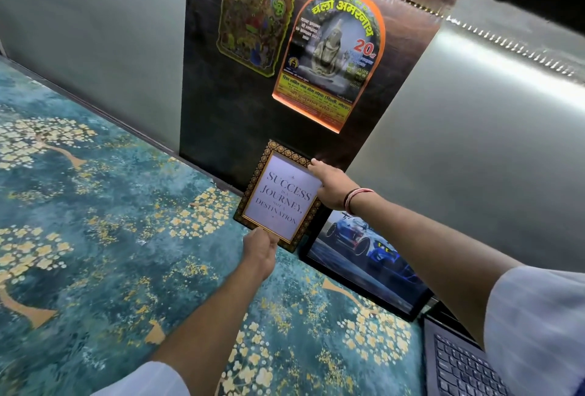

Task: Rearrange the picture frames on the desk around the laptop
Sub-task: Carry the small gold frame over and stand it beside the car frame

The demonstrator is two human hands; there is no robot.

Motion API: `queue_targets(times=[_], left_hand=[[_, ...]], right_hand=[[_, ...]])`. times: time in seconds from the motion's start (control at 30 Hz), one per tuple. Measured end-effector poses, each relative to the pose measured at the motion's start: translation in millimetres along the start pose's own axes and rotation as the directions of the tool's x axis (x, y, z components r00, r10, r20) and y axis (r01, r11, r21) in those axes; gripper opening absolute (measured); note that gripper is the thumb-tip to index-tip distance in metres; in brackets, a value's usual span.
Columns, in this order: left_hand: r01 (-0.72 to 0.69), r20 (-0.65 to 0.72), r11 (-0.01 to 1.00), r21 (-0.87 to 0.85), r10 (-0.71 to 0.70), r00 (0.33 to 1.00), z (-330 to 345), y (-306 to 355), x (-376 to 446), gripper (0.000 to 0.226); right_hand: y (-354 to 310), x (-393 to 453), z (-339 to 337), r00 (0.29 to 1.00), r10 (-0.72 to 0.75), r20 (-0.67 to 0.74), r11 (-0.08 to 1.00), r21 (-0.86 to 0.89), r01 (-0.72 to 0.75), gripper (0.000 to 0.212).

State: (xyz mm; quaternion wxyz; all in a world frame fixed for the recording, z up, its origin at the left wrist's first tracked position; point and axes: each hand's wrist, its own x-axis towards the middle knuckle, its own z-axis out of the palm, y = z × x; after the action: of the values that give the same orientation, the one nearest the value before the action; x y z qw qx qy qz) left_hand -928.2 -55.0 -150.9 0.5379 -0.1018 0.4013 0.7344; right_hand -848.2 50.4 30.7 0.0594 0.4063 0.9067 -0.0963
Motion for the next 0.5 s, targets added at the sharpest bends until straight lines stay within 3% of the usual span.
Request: queue_targets(times=[0.1,0.2,0.27,0.43,0.5], left_hand=[[-0.014,0.042,1.000,-0.012,0.015,0.999,1.6,-3.5,-6.8,0.040],[-0.044,0.066,0.999,0.024,0.042,0.997,4.6,-6.1,-11.4,0.061],[-0.027,0.043,0.998,0.056,0.025,0.999,2.6,-7.7,-8.9,0.059],[0.040,0.032,0.989,0.143,-0.045,0.998,-1.7,-7.3,-16.3,0.030],[0.029,0.050,0.986,0.167,-0.038,0.998,2.3,-5.3,-29.7,0.039]], right_hand=[[1.0,-1.6,-0.9,0.999,0.000,0.032,1.000,0.002,0.000,0.069],[0.8,-5.9,-1.5,0.999,0.006,0.038,1.000,0.012,-0.007,0.072],[0.5,-11.4,-1.3,1.000,0.015,0.015,0.999,0.036,-0.015,0.073],[7.0,-41.2,7.0,0.996,0.051,-0.074,0.981,0.193,-0.036,0.066],[11.1,-54.4,14.7,0.990,0.075,-0.118,0.966,0.256,-0.043,0.065]])
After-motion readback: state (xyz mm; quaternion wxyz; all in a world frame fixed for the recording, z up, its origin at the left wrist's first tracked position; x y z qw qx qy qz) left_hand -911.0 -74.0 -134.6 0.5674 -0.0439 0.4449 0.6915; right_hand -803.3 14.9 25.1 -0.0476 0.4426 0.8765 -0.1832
